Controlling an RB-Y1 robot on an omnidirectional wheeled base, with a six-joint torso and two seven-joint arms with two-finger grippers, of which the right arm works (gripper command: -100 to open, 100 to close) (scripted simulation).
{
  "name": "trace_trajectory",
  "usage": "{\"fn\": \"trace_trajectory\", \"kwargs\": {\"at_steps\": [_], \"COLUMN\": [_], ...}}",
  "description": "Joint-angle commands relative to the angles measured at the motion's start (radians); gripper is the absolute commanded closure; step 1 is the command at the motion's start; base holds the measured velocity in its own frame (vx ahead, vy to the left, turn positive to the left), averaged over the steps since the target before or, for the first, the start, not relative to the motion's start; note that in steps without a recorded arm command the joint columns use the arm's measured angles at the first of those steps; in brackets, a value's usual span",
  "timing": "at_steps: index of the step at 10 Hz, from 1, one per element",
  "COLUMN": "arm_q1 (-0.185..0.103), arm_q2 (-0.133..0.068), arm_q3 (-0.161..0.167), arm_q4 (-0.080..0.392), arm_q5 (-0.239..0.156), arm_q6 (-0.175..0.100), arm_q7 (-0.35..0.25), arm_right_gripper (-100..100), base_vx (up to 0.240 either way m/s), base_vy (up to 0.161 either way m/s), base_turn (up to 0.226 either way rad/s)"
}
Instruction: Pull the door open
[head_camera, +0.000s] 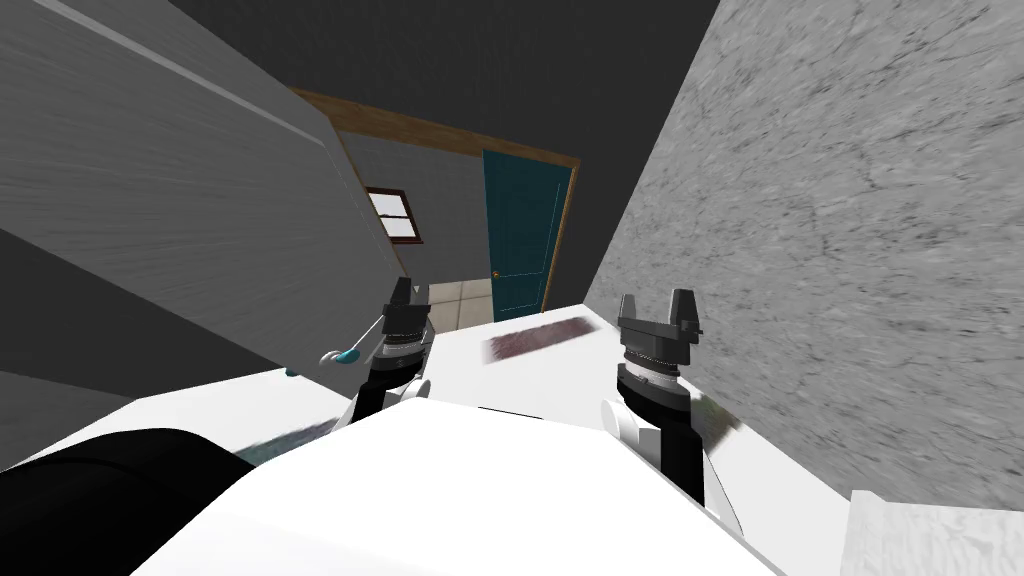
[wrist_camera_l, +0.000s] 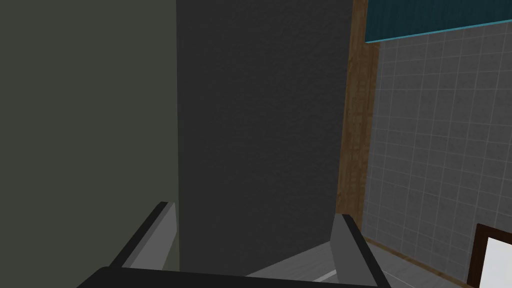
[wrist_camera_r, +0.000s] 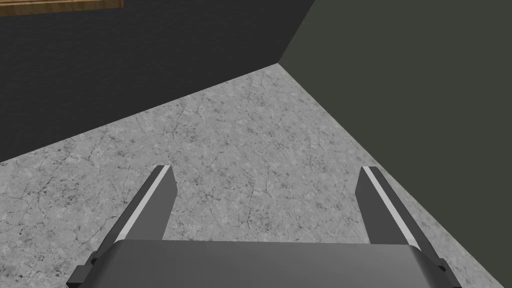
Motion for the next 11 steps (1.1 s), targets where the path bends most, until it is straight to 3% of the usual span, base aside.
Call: {"fn": "trace_trajectory", "kwargs": {"at_steps": [1,11], "arm_q1": [-0.009,-0.068], "arm_q2": [-0.005,-0.034], "arm_q3": [0.0,0.001], "arm_q4": [0.028,0.221], "arm_q5": [0.01,0.082], "arm_q6": [-0.008,-0.059], "arm_q7": [0.018,0.144], "arm_right_gripper": [-100,-100], "base_vx": [0.16,0.134], "base_vy": [0.0,0.071], "base_turn": [0.012,-0.008]}}
